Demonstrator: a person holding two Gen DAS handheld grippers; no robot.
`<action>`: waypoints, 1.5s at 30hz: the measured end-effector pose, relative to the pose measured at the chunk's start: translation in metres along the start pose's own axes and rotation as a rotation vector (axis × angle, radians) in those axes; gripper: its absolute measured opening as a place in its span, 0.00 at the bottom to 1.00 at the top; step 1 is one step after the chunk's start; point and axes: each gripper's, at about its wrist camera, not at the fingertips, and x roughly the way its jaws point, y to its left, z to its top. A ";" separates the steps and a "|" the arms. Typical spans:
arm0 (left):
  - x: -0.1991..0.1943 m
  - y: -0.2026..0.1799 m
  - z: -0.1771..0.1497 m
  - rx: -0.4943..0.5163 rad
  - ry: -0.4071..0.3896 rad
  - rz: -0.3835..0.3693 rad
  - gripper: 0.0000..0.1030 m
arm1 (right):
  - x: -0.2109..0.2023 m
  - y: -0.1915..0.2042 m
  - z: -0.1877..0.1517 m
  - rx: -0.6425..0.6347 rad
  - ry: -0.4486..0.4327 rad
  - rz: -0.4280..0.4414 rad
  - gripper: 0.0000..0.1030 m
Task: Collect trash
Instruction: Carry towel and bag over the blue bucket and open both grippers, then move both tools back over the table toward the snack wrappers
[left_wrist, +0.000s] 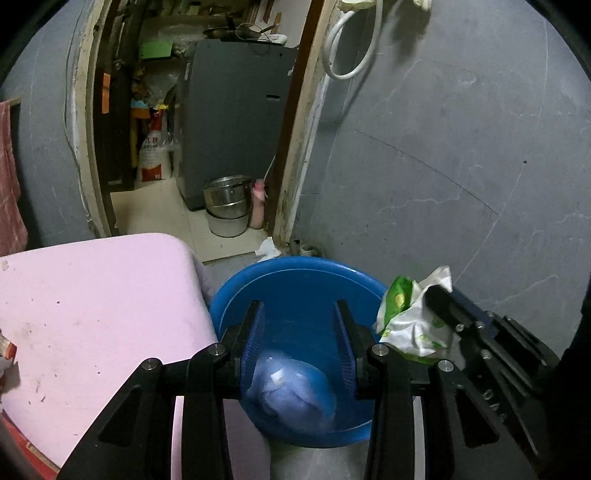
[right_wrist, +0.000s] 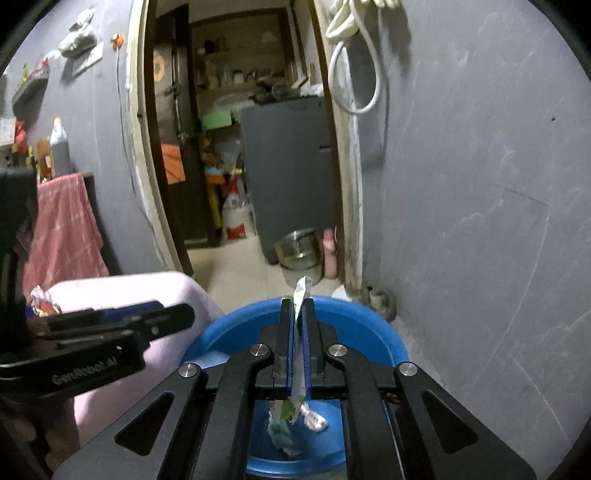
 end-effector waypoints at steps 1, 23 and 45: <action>0.000 0.001 -0.001 -0.003 0.000 -0.002 0.32 | 0.002 0.000 -0.001 0.001 0.013 0.000 0.04; -0.139 0.072 0.009 -0.126 -0.293 0.085 0.59 | -0.071 0.044 0.025 0.027 -0.266 0.089 0.74; -0.280 0.174 -0.064 -0.152 -0.467 0.323 0.95 | -0.114 0.159 0.015 -0.014 -0.385 0.307 1.00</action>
